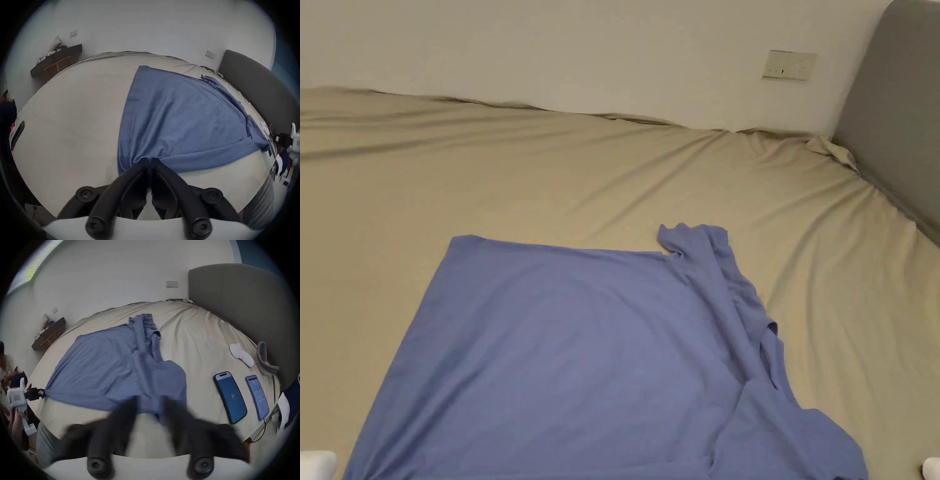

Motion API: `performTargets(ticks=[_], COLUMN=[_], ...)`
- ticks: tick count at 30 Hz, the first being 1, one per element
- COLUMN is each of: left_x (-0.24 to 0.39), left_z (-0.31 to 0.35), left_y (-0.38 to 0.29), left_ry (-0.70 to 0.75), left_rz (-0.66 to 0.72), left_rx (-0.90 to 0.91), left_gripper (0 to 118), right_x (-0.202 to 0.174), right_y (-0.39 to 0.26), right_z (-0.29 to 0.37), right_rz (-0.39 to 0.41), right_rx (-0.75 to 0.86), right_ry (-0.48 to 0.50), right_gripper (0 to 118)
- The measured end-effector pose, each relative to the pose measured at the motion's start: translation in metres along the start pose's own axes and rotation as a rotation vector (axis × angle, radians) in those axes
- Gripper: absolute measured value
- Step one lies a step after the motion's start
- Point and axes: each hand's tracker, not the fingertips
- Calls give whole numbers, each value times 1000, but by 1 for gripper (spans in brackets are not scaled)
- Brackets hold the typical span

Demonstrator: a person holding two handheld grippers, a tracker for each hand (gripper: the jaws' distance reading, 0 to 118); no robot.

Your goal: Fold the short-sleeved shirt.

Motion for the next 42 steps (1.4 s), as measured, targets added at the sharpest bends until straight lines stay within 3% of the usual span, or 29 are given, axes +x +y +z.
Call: performTargets(ticks=[2, 3, 5, 11, 12, 13, 14, 15, 17, 28, 34, 38, 42], left_x=[0, -1, -5, -2, -4, -4, -4, -4, -5, -10, -12, -13, -11], left_z=[0, -1, -2, -3, -5, -6, -7, -7, -6, 12, -32, -71, -110], left_y=[1, 3, 3, 4, 5, 5, 5, 6, 6, 58, 128, 161, 174], left_ry=[-2, -4, -10, -19, -21, -21, -22, -26, -30, -58, -68, -61, -58], left_rz=[-8, -4, 6, 12, 11, 10, 11, 11, 12, -4, -123, -148, -153], left_rx=[4, 2, -2, -6, -8, -10, -13, -16, -14, 61, -11, -66, -133], left_gripper=[2, 2, 2, 2, 2, 2, 2, 2, 2, 2, 2, 2, 2], right_x=[7, 12, 14, 7, 5, 5, 5, 5, 4, -18, -25, -24, -21], right_y=[4, 7, 8, -5, -8, -11, -13, -14, -13, 60, 125, 149, 156], right_z=[-16, -21, -33, -66, -68, -68, -67, -65, -59, -28, -80, -128, -170], right_rz=[-20, -16, -13, 148, 179, 196, 199, 185, 104, 176, 266, 264, 199], right_rx=[-70, -50, -65, -178, -182, -172, -153, -125, -84, 55, 11, -49, -114], right_ry=[-14, 5, 11, -21, -40, -40, -42, -31, 0, 10, 49, 41, 50], right_gripper=[95, 106, 104, 103, 101, 79, 44, 19, 14, 13, 13, 13, 13])
